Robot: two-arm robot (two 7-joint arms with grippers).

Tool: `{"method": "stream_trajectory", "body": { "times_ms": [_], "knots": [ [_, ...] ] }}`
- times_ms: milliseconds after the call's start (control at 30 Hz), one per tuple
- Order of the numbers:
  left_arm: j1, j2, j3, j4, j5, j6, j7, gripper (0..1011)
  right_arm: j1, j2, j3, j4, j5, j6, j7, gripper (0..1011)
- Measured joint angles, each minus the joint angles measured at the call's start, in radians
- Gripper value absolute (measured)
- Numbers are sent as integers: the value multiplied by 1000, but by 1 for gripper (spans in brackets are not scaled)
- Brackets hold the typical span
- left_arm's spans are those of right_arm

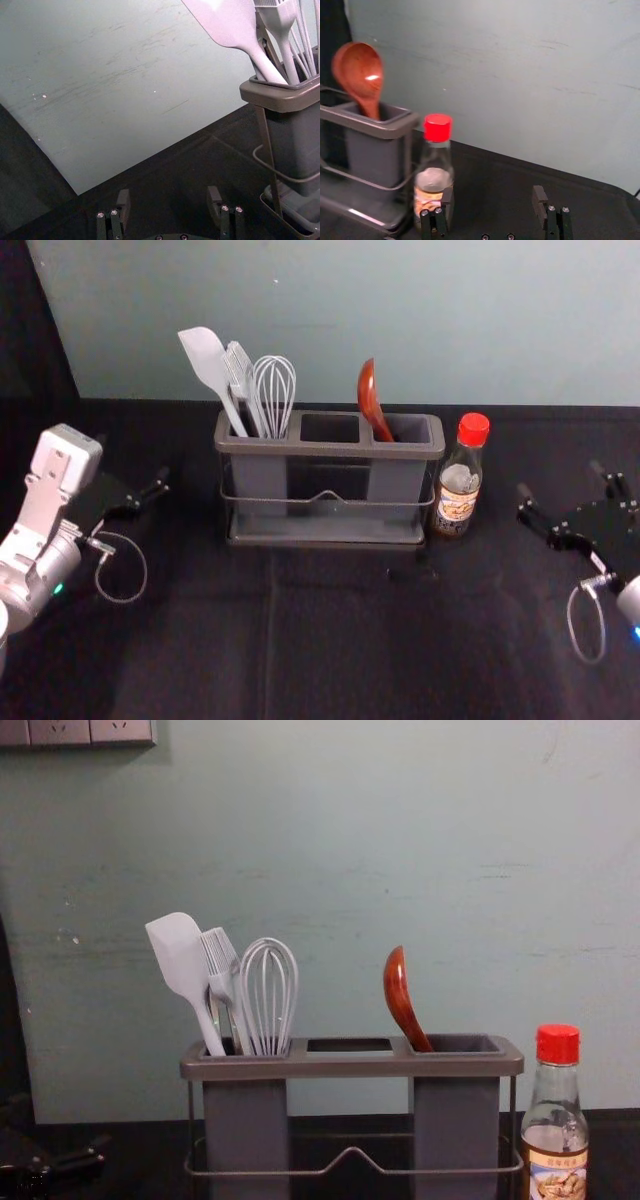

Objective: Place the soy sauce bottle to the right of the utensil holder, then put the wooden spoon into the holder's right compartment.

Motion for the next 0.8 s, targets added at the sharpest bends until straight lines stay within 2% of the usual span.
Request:
{"method": "stream_trajectory", "body": {
  "times_ms": [333,633,800],
  "knots": [
    [0,0,0,0,0,0,0,1005,145,-13,-22,136,-38,21,5,1003],
    [0,0,0,0,0,0,0,1005,239,-22,-50,217,-65,36,14,1002],
    [0,0,0,0,0,0,0,1005,264,-28,-58,242,-74,39,15,1002]
  ]
}}
